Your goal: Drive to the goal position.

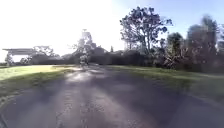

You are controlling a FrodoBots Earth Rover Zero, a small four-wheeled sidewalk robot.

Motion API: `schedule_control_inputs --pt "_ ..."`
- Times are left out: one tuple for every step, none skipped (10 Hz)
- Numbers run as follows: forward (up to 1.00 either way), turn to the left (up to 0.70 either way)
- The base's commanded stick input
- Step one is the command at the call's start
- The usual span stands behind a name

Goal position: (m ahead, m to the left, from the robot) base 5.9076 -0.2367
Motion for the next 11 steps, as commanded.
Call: schedule_control_inputs --pt "0.70 -0.35" --pt "0.70 -0.35" --pt "0.70 -0.35" --pt "0.70 0.00" --pt "0.70 0.00" --pt "0.70 0.00" --pt "0.70 0.00" --pt "0.70 0.00" --pt "0.70 0.00" --pt "0.70 0.00" --pt "0.70 0.00"
